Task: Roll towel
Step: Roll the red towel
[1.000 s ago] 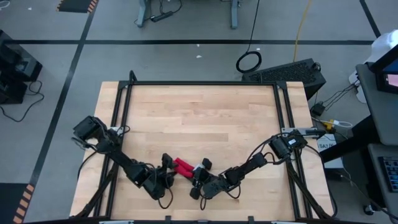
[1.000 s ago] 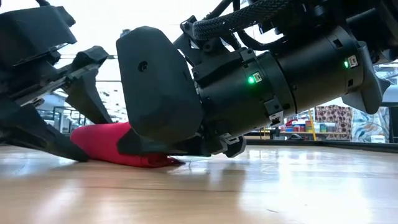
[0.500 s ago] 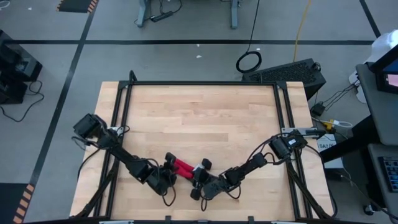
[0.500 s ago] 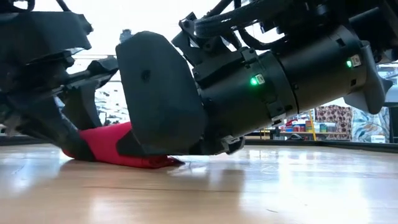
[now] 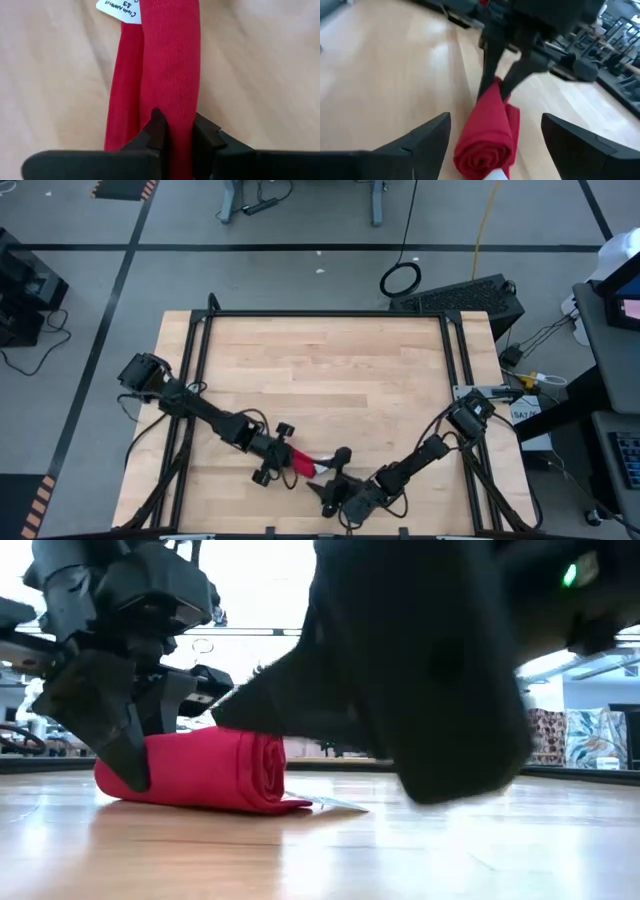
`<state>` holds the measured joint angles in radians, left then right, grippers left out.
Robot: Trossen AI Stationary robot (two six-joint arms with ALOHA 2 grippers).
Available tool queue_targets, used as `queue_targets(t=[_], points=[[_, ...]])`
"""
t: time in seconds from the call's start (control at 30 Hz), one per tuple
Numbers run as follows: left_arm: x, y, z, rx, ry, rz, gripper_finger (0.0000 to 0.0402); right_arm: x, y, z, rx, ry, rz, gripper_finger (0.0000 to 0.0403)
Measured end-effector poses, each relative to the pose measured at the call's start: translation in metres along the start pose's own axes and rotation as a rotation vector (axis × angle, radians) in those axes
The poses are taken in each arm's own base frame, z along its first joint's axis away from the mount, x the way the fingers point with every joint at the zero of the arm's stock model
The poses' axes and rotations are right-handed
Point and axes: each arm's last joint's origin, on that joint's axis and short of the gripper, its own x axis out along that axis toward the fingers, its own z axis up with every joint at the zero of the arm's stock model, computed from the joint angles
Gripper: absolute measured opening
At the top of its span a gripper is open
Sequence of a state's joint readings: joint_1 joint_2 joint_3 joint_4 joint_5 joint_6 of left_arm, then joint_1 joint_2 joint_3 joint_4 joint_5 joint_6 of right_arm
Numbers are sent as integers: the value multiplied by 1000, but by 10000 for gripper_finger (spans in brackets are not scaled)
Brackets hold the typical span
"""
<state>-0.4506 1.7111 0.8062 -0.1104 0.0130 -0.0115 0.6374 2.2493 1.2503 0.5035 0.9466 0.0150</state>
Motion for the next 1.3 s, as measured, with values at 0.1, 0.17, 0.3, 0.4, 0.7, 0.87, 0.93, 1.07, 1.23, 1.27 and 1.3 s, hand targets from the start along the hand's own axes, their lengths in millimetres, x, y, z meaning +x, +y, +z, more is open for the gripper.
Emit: queue_targets(t=[0.1,0.17,0.3,0.4,0.7,0.87,0.93,1.07,1.23,1.27,1.3], points=[[-1,10,3,-41,-6,-54,54,-2,2,3,65,-22,27,303],[-1,15,3,-60,-8,-88,54,1,3,2,114,-25,56,296],[-1,22,3,-87,-10,-118,54,2,3,1,142,-17,61,276],[-2,25,3,-95,-12,-127,54,4,1,-1,127,-2,54,258],[-2,25,3,-92,-14,-124,54,23,-4,-17,215,58,66,233],[-2,25,3,-93,-13,-119,54,23,-5,-18,224,61,62,199],[-1,26,3,-92,-13,-118,54,21,-3,-17,215,50,62,183],[-1,26,3,-92,-13,-118,54,20,-3,-15,175,32,49,180],[-1,26,3,-92,-13,-118,54,17,0,-10,99,-7,57,225],[-1,26,3,-92,-13,-118,54,16,0,-10,85,-11,61,234],[-1,26,3,-92,-13,-118,54,15,1,-9,80,-16,63,240]])
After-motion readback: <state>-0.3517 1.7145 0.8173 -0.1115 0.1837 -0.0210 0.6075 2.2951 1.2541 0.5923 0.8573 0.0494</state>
